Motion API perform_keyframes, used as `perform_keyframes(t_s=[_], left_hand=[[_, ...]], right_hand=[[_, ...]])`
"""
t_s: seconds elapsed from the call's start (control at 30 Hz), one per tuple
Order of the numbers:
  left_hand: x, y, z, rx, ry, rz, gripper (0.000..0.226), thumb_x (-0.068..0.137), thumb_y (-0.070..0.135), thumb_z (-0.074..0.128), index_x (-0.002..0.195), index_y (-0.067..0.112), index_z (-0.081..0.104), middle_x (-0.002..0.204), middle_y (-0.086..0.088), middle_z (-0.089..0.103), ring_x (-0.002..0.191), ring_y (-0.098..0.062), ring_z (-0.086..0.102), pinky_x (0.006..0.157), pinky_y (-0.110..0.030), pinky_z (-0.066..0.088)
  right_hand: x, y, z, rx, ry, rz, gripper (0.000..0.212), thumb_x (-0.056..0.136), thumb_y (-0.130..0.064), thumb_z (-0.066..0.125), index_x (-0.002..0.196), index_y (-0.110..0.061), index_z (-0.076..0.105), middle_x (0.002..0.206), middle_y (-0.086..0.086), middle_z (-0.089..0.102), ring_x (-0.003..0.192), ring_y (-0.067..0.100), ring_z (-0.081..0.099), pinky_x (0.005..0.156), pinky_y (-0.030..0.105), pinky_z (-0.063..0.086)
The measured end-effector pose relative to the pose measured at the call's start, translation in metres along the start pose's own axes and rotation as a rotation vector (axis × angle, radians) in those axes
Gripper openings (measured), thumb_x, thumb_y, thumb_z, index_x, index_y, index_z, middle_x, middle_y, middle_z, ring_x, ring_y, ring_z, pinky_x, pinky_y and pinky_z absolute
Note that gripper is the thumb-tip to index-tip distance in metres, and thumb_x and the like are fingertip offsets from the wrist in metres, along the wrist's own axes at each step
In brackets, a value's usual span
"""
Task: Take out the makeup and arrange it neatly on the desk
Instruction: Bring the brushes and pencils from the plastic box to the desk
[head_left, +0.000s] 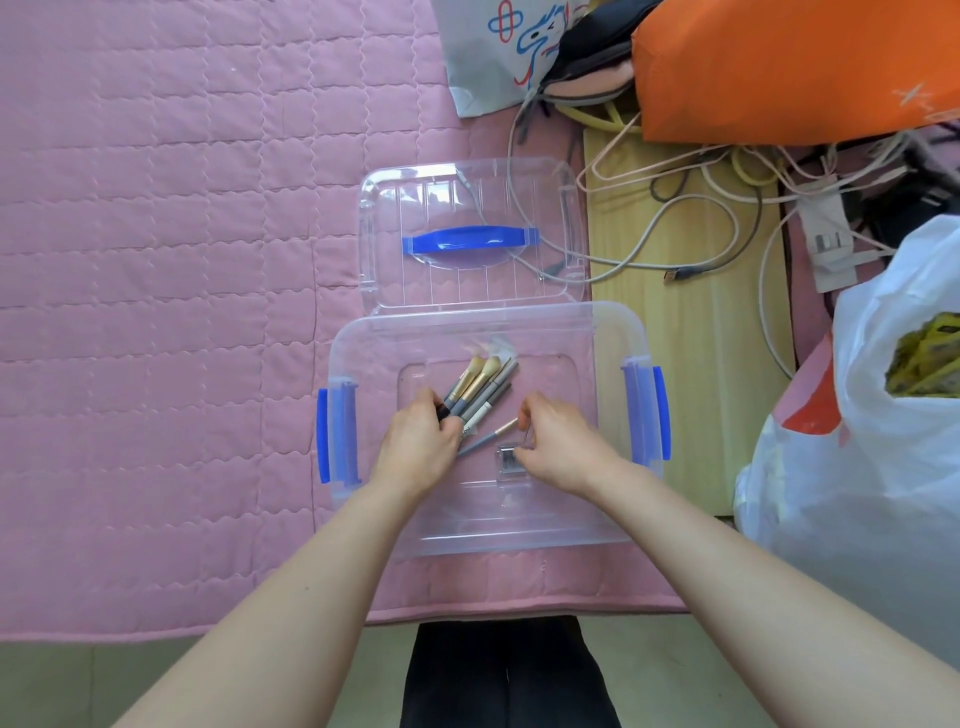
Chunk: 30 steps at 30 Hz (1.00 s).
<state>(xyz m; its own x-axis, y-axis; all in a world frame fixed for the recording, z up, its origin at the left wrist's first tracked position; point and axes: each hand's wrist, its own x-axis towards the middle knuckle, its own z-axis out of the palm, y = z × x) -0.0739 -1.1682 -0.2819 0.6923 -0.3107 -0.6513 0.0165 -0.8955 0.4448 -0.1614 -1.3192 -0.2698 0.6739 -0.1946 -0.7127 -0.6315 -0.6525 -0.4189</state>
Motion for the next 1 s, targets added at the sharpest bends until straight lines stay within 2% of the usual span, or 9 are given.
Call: perform_keyframes(t_s=[0.07, 0.13, 0.3, 0.53, 0.77, 0.87, 1.0], left_hand=[[0.000, 0.000, 0.003, 0.052, -0.064, 0.015, 0.011, 0.086, 0.022, 0.051, 0.092, 0.014, 0.045, 0.089, -0.012, 0.060, 0.081, -0.036, 0.056, 0.066, -0.039, 0.048], [0.003, 0.001, 0.005, 0.082, -0.055, 0.037, 0.009, 0.086, 0.020, 0.052, 0.088, 0.019, 0.044, 0.089, -0.012, 0.062, 0.081, -0.035, 0.055, 0.066, -0.038, 0.047], [0.009, 0.008, 0.010, 0.142, 0.049, 0.051, 0.006, 0.086, 0.018, 0.052, 0.091, 0.015, 0.052, 0.089, -0.012, 0.064, 0.083, -0.036, 0.057, 0.067, -0.039, 0.048], [0.012, 0.013, 0.014, 0.146, 0.130, 0.040, 0.011, 0.085, 0.023, 0.060, 0.087, 0.016, 0.052, 0.093, -0.004, 0.063, 0.085, -0.030, 0.058, 0.067, -0.038, 0.049], [0.013, 0.007, 0.014, 0.080, 0.227, -0.044, 0.006, 0.091, 0.016, 0.049, 0.094, 0.011, 0.050, 0.097, -0.012, 0.060, 0.082, -0.034, 0.055, 0.071, -0.043, 0.048], [0.014, 0.003, 0.012, 0.096, 0.215, -0.066, 0.003, 0.091, 0.012, 0.046, 0.092, 0.011, 0.049, 0.095, -0.013, 0.059, 0.077, -0.032, 0.051, 0.068, -0.040, 0.045], [0.017, 0.001, 0.014, 0.150, 0.160, -0.027, 0.006, 0.091, 0.012, 0.046, 0.093, 0.008, 0.050, 0.098, -0.015, 0.058, 0.081, -0.034, 0.053, 0.068, -0.040, 0.043]], right_hand=[[0.002, 0.000, 0.006, -0.080, -0.035, -0.032, 0.026, 0.082, -0.018, 0.060, 0.106, -0.012, 0.050, 0.105, 0.013, 0.055, 0.102, 0.034, 0.051, 0.082, 0.038, 0.045], [0.003, -0.001, 0.010, -0.164, -0.037, -0.061, 0.029, 0.085, -0.019, 0.060, 0.112, -0.013, 0.051, 0.111, 0.013, 0.052, 0.107, 0.034, 0.048, 0.086, 0.039, 0.046], [0.004, -0.006, 0.016, -0.330, -0.039, -0.145, 0.034, 0.086, -0.017, 0.062, 0.117, -0.012, 0.048, 0.114, 0.011, 0.047, 0.110, 0.031, 0.046, 0.072, 0.035, 0.041], [0.008, -0.011, 0.020, -0.543, -0.025, -0.229, 0.043, 0.083, -0.008, 0.062, 0.121, -0.010, 0.044, 0.117, 0.011, 0.051, 0.118, 0.030, 0.042, 0.063, 0.035, 0.036], [0.011, -0.014, 0.021, -0.548, -0.065, -0.218, 0.040, 0.084, -0.007, 0.060, 0.120, -0.006, 0.044, 0.120, 0.013, 0.048, 0.118, 0.033, 0.041, 0.067, 0.038, 0.039], [0.010, -0.015, 0.021, -0.498, -0.055, -0.225, 0.037, 0.085, -0.002, 0.054, 0.120, -0.007, 0.043, 0.119, 0.013, 0.045, 0.118, 0.033, 0.039, 0.067, 0.039, 0.039], [0.012, -0.017, 0.016, -0.460, -0.095, -0.237, 0.037, 0.084, 0.001, 0.052, 0.118, -0.012, 0.043, 0.113, 0.016, 0.053, 0.110, 0.032, 0.047, 0.066, 0.036, 0.036]])
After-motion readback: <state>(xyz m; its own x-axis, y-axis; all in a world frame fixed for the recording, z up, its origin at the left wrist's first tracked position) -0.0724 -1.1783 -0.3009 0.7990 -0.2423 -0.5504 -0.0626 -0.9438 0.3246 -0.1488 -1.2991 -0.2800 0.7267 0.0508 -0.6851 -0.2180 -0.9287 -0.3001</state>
